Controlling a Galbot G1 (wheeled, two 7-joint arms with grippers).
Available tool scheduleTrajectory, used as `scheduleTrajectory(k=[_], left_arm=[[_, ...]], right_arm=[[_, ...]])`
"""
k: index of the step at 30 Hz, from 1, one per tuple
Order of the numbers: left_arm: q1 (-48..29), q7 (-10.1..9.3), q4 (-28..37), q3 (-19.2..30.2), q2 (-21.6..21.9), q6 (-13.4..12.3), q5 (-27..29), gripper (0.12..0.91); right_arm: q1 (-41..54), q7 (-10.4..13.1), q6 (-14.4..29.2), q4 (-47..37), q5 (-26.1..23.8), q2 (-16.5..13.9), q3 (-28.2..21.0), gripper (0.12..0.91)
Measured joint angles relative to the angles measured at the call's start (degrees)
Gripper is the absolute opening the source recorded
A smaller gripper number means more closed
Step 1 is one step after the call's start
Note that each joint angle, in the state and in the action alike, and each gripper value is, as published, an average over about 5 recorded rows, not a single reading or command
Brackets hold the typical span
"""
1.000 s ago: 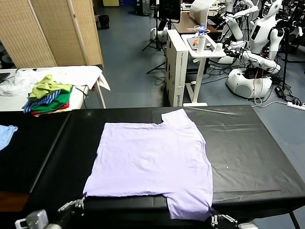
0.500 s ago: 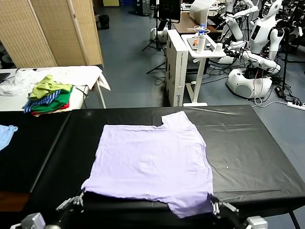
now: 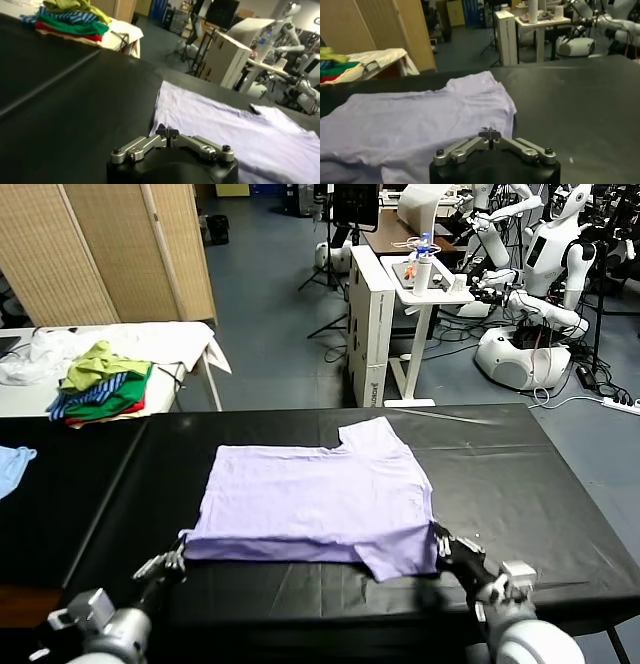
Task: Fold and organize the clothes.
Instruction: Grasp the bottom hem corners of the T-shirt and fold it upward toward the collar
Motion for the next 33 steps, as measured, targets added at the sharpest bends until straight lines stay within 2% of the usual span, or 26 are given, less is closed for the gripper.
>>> scheduleTrajectory(k=[7, 11, 14, 16, 18, 21, 24, 29, 30, 33], left_arm=[[-3.7, 0.36, 3.7, 1.7, 1.2, -0.1, 0.2, 0.146], [-4.9, 0.45, 4.8, 2.3, 1.8, -0.1, 0.2, 0.146], [-5.3, 0.5, 5.2, 2.4, 1.9, 0.0, 0.1, 0.146], [-5.3, 0.57, 5.2, 2.4, 1.9, 0.0, 0.1, 0.148], [-5.1, 0.7, 5.1, 2.3, 1.9, 0.1, 0.0, 0.181], [-4.5, 0.82, 4.7, 1.9, 1.7, 0.1, -0.1, 0.324], [-3.9, 0.91, 4.2, 1.4, 1.3, 0.2, -0.1, 0.514], [-2.2, 1.52, 3.2, 0.9, 0.5, 0.4, 0.0, 0.813], [-1.7, 1.65, 3.0, 0.9, 0.4, 0.6, 0.1, 0.851], [-0.4, 1.84, 2.7, 0.9, -0.1, 0.8, 0.2, 0.9]], right_arm=[[2.5, 0.0, -0.2, -2.5, -0.5, 0.4, -1.3, 0.14], [2.6, -0.9, -0.3, -2.8, -1.0, 0.7, -1.2, 0.159], [2.1, -2.3, -0.9, -2.3, -1.4, 0.8, -0.7, 0.281], [1.6, -3.2, -1.2, -1.8, -1.7, 0.7, -0.2, 0.408], [0.7, -3.9, -1.2, -1.1, -2.3, 0.5, 0.4, 0.541], [-1.4, -5.3, -0.8, 0.4, -4.0, 0.3, 1.5, 0.727], [-4.8, -6.4, 0.0, 2.4, -5.6, 0.1, 2.7, 0.861], [-11.1, -6.9, 1.1, 5.0, -6.2, 0.1, 4.7, 0.905], [-12.1, -6.9, 1.4, 5.2, -6.2, 0.1, 5.0, 0.906], [-14.4, -6.9, 1.9, 5.4, -6.0, 0.1, 5.9, 0.907]])
